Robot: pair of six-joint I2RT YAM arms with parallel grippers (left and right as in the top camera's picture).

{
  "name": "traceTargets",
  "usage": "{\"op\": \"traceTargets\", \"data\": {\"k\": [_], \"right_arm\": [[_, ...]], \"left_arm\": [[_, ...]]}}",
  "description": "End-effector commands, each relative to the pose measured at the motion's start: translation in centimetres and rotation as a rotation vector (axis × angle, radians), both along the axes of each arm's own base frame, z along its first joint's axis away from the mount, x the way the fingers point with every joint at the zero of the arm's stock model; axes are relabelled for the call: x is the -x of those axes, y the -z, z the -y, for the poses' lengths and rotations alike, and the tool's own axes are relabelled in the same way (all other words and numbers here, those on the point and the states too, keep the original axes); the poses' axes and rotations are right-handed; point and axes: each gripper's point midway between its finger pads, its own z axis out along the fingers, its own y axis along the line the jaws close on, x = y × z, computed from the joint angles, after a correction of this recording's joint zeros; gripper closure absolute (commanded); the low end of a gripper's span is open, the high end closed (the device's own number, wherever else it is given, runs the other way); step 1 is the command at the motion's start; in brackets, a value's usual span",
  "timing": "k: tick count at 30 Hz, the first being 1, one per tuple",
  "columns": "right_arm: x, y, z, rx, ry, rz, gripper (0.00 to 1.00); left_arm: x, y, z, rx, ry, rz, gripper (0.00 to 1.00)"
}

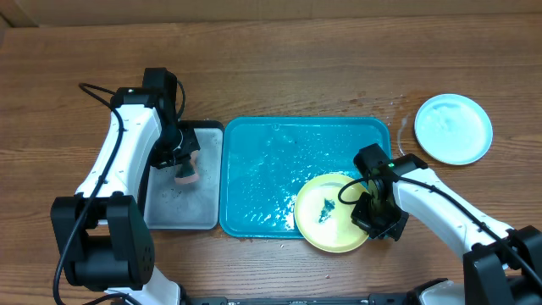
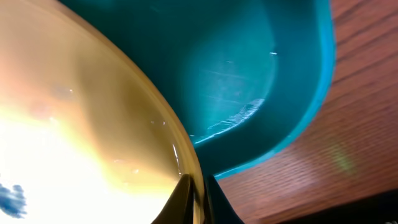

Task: Clean dirty plates on tray and stack at the side
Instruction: 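Grasp the remaining yellow plate's rim with the right gripper, then drag the yellow plate left toward the tray center with the right gripper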

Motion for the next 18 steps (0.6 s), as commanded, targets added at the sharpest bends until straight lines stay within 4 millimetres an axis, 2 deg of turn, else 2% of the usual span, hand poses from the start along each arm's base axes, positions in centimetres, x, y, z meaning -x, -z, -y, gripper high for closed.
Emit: {"op": "traceTargets", "data": {"k": [1, 5, 9, 14, 18], "right_arm": [[-0.1, 0.4, 0.3, 0.021, -0.006, 0.015, 0.96], [-1.5, 0.7, 0.6, 0.038, -0.046, 0.075, 0.96], [-3.8, 0.6, -0.3, -0.005, -0.118, 0.17, 0.96], [-6.9, -0.5, -1.3, -0.041, -0.18, 0.275, 0.96], [-9.0, -1.7, -0.8, -0.054, -0.183, 0.331, 0.96]], "left_arm": [[0.0, -1.0, 0.2, 0.007, 0.025, 0.031, 0.96], [0.0, -1.0, 0.2, 0.006, 0.026, 0.031, 0.96], [0.0, -1.0, 0.0, -0.003, 0.051, 0.031, 0.96], [0.2, -0.2, -0.9, -0.059, 0.049, 0.016, 0.96], [0.8, 1.2, -1.4, -0.084, 0.05, -0.014, 0.96]]}}
